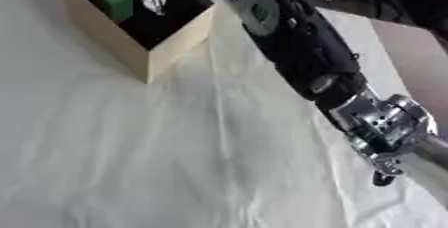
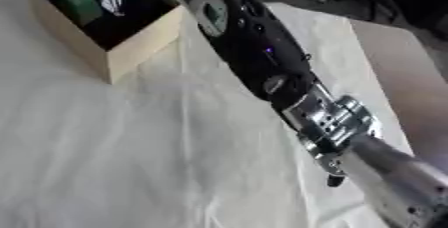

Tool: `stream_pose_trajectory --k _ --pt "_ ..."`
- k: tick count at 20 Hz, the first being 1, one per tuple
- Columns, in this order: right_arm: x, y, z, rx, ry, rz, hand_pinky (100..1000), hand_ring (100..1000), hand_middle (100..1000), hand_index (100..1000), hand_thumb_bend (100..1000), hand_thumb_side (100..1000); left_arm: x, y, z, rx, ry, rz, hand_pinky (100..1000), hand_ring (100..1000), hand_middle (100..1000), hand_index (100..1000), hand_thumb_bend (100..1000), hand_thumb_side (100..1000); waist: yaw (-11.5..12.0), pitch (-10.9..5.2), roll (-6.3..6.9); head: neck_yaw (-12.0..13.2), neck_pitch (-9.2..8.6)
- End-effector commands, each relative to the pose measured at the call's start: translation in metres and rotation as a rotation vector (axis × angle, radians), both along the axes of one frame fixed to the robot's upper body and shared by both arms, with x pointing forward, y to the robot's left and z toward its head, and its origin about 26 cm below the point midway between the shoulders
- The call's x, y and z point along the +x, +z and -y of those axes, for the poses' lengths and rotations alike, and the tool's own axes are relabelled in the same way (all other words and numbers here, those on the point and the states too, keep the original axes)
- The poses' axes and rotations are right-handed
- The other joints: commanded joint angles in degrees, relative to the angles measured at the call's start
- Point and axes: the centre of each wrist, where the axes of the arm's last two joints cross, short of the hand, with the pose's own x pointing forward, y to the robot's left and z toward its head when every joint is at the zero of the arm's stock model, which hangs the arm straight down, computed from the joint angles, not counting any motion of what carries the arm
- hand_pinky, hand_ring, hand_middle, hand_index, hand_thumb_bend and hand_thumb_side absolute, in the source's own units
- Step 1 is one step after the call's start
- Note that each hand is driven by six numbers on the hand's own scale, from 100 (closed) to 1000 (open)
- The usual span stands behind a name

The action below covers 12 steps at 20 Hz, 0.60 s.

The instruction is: Pick up objects on the table and place them in the box.

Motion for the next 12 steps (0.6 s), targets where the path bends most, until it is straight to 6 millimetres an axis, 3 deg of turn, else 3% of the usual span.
stream_pose_trajectory --k 1,12 --pt "-0.022 0.031 0.011 0.116 0.039 0.098 808 802 665 855 100 346 -0.002 0.004 -0.003 0.003 0.009 0.014 600 576 748 750 246 708 -0.3 -1.81 0.64 1.1 1.01" --pt "-0.09 0.056 0.029 0.39 0.205 0.172 799 789 639 851 100 309 -0.002 0.006 -0.008 0.012 0.036 0.023 603 579 749 751 247 703 -1.4 -3.72 0.64 7.3 2.17"
